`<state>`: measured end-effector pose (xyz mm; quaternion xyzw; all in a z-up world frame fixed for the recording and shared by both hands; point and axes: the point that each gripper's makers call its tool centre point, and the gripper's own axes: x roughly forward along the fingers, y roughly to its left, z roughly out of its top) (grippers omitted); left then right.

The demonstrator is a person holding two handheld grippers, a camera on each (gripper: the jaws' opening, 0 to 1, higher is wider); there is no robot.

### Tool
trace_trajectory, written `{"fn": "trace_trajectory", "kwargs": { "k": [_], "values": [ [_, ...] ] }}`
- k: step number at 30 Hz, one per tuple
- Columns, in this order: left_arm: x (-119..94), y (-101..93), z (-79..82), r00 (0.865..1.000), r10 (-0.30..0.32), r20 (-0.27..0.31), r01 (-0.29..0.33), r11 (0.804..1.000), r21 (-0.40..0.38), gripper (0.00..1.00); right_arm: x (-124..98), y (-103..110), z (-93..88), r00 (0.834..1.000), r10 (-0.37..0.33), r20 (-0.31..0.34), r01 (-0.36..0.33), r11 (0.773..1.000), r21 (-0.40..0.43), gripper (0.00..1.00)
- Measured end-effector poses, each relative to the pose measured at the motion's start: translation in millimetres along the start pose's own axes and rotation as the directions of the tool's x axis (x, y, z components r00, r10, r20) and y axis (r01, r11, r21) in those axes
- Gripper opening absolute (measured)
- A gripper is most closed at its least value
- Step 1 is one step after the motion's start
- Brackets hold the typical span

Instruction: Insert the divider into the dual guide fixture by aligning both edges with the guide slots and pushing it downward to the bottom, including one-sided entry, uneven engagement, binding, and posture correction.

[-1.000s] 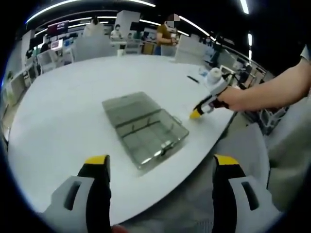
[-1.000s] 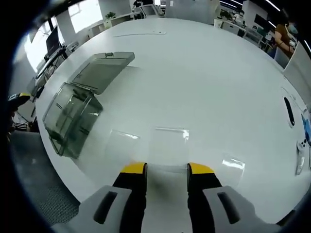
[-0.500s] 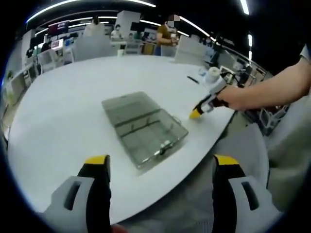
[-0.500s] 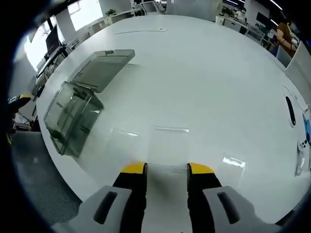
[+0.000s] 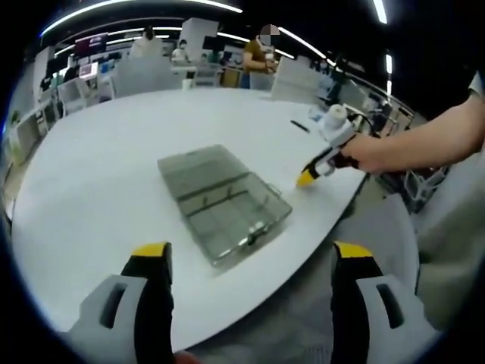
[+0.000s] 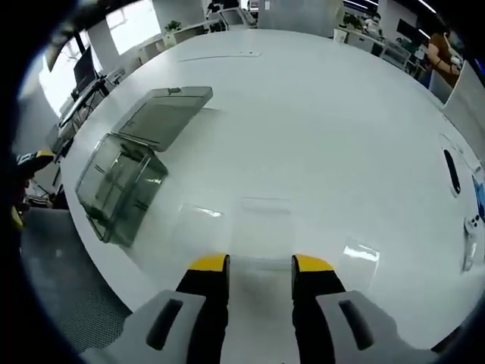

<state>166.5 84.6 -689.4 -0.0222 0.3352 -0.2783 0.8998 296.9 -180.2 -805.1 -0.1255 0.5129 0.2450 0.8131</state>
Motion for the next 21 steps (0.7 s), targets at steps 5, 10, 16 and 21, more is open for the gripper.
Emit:
{"fn": "trace_trajectory", "kwargs": {
  "k": [5,10,16,21],
  "values": [
    [1.5,-1.1,1.9,1.000,-0.007,0.003,0.007,1.000,0.004,0.84,-5.5,5.0,2.6,1.000,0.011,0.022,-0.011,1.000,-0.005,0.28],
    [2.7,-2.0,3.9,1.000,-0.014,0.008,0.014,1.000,0.000,0.84,-12.4,12.0,8.0,0.998,0.027,0.057,-0.026,1.000,-0.010,0.28],
    [4.1,-3.1,6.1,1.000,-0.024,0.009,0.024,1.000,0.005,0.84,-23.8,21.7,15.7,0.994,0.046,0.104,-0.044,0.999,-0.023,0.27],
    [5.5,-4.7,10.1,0.999,-0.032,0.014,0.032,0.999,0.011,0.83,-32.8,31.6,21.7,0.988,0.066,0.137,-0.062,0.998,-0.033,0.27]
  ]
}}
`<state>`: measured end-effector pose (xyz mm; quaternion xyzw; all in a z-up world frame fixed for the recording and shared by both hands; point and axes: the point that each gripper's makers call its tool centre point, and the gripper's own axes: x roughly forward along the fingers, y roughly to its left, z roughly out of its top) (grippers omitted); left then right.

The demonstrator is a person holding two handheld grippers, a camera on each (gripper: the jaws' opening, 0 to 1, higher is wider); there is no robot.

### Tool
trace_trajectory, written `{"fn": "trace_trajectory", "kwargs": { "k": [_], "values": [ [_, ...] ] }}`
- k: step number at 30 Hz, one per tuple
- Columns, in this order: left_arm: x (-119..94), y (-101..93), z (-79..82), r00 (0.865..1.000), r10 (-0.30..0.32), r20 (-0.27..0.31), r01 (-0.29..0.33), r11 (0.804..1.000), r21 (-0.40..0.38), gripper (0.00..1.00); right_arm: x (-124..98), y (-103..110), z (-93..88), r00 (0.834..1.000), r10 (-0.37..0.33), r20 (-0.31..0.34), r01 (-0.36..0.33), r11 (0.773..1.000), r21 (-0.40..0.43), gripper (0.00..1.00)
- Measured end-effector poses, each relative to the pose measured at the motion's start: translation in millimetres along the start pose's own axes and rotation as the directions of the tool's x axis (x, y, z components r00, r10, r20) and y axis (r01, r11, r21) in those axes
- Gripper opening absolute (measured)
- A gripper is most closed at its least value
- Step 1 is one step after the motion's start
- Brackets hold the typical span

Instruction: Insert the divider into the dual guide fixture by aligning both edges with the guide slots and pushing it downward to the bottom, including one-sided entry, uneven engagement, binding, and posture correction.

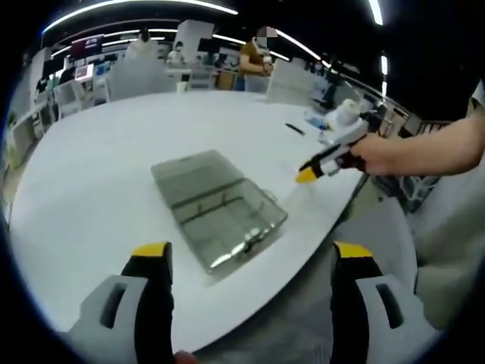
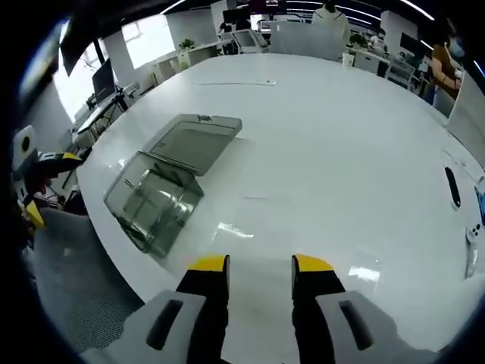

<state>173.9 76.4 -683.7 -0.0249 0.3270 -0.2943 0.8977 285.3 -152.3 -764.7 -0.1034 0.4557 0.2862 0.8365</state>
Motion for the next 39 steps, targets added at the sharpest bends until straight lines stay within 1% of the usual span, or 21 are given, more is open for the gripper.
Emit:
{"fn": "trace_trajectory", "kwargs": {
  "k": [12,18,28,39],
  "values": [
    [3.2,-5.7,10.2,0.999,-0.034,0.016,0.033,0.999,0.011,0.77,-17.7,29.3,17.4,0.994,0.064,0.090,-0.060,0.997,-0.040,0.27],
    [6.2,-10.4,17.2,0.998,-0.054,0.027,0.054,0.998,0.017,0.72,-25.9,42.7,22.2,0.989,0.096,0.115,-0.088,0.994,-0.066,0.27],
    [13.1,-22.2,35.4,0.994,-0.091,0.067,0.089,0.996,0.020,0.64,-40.8,65.6,31.0,0.974,0.150,0.167,-0.132,0.985,-0.115,0.27],
    [20.8,-37.6,46.4,0.986,-0.131,0.104,0.131,0.991,0.007,0.57,-54.0,84.8,33.7,0.958,0.198,0.208,-0.170,0.975,-0.144,0.27]
  ]
}}
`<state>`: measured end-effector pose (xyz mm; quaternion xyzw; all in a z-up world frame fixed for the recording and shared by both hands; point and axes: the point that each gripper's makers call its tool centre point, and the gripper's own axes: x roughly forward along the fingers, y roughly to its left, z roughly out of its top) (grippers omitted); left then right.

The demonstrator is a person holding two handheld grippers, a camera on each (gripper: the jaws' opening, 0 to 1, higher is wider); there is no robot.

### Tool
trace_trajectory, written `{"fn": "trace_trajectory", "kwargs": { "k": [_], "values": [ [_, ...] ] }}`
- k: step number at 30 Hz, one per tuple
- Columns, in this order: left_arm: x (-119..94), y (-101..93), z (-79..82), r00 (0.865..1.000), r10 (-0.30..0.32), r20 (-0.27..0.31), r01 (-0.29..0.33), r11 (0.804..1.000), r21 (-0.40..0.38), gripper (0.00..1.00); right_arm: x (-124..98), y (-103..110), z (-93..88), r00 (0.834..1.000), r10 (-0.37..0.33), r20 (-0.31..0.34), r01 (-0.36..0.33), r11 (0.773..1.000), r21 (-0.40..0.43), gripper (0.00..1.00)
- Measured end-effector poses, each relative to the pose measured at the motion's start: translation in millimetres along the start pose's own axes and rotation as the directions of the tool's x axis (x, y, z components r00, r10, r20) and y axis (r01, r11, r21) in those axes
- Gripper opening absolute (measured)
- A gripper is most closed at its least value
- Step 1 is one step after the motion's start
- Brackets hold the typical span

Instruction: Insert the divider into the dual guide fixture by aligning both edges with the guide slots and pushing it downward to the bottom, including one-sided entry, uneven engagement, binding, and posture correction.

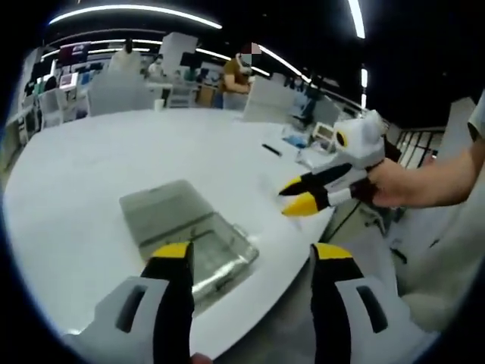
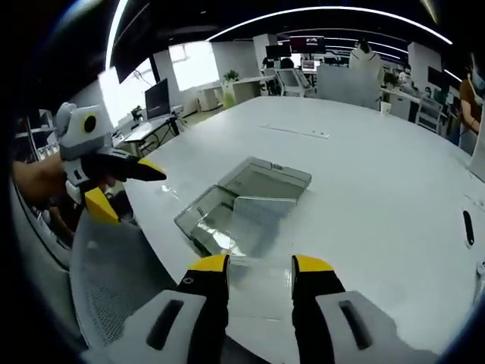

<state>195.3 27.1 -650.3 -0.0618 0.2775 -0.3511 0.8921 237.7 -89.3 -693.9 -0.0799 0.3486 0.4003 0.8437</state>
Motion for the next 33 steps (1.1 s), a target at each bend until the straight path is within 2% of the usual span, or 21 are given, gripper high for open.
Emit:
{"fn": "trace_trajectory", "kwargs": {
  "k": [15,19,23,33],
  "values": [
    [6.6,-8.7,6.4,0.999,-0.023,0.032,0.024,0.999,-0.029,0.46,-5.7,27.1,7.9,0.997,0.066,0.049,-0.064,0.997,-0.036,0.27],
    [8.6,-9.7,8.0,0.999,-0.026,0.042,0.028,0.999,-0.041,0.40,-6.0,33.9,11.4,0.995,0.082,0.058,-0.080,0.996,-0.049,0.27],
    [11.2,-8.7,10.7,0.998,-0.026,0.060,0.029,0.998,-0.063,0.34,-5.6,40.3,16.0,0.993,0.098,0.068,-0.094,0.994,-0.059,0.27],
    [20.0,-2.5,15.9,0.996,-0.022,0.085,0.034,0.990,-0.134,0.28,2.0,52.9,23.6,0.988,0.134,0.080,-0.129,0.989,-0.071,0.27]
  ]
}}
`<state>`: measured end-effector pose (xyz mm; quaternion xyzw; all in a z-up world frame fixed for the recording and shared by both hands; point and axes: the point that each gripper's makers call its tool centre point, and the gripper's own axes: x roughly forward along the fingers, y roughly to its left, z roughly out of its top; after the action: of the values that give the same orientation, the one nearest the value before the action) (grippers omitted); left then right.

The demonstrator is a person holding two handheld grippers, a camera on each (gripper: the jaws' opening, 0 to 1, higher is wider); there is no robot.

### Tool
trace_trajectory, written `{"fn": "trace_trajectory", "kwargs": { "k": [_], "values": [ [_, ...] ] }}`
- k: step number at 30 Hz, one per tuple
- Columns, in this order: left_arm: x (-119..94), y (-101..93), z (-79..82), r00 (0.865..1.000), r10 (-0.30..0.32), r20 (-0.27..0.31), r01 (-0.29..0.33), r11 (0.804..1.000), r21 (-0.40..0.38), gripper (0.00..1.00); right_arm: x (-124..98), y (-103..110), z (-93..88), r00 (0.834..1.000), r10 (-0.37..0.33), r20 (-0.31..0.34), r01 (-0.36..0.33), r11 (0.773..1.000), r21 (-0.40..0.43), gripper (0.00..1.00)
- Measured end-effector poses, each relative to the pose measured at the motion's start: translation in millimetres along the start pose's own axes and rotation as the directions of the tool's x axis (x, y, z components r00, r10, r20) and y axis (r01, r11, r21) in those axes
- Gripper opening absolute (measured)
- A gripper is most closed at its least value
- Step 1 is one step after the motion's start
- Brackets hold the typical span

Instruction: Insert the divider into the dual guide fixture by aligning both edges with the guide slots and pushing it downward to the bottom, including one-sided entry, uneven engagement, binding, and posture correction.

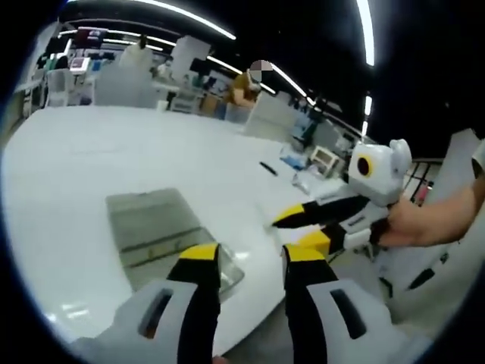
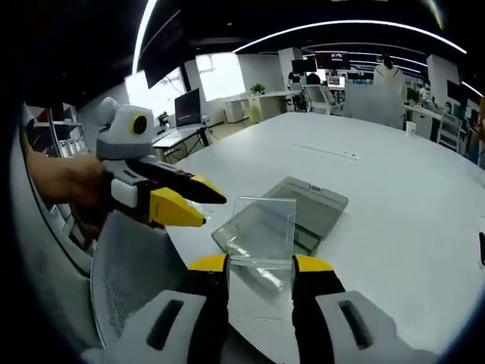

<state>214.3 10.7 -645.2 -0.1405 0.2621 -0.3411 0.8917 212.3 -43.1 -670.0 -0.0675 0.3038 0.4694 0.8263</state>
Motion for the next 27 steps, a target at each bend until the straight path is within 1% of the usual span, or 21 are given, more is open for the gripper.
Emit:
{"fn": "trace_trajectory", "kwargs": {
  "k": [9,17,27],
  "values": [
    [2.8,0.3,1.6,1.000,-0.003,0.013,0.003,0.999,-0.053,0.26,9.7,9.0,8.2,0.999,0.033,0.013,-0.032,0.999,-0.010,0.27],
    [1.4,4.4,3.4,1.000,0.003,0.031,0.000,0.994,-0.106,0.21,14.6,16.1,10.7,0.998,0.061,0.024,-0.061,0.998,-0.004,0.27],
    [-0.4,11.9,-0.5,0.999,0.019,0.031,-0.014,0.990,-0.143,0.17,24.9,27.1,13.4,0.995,0.092,0.025,-0.091,0.996,-0.008,0.27]
  ]
}}
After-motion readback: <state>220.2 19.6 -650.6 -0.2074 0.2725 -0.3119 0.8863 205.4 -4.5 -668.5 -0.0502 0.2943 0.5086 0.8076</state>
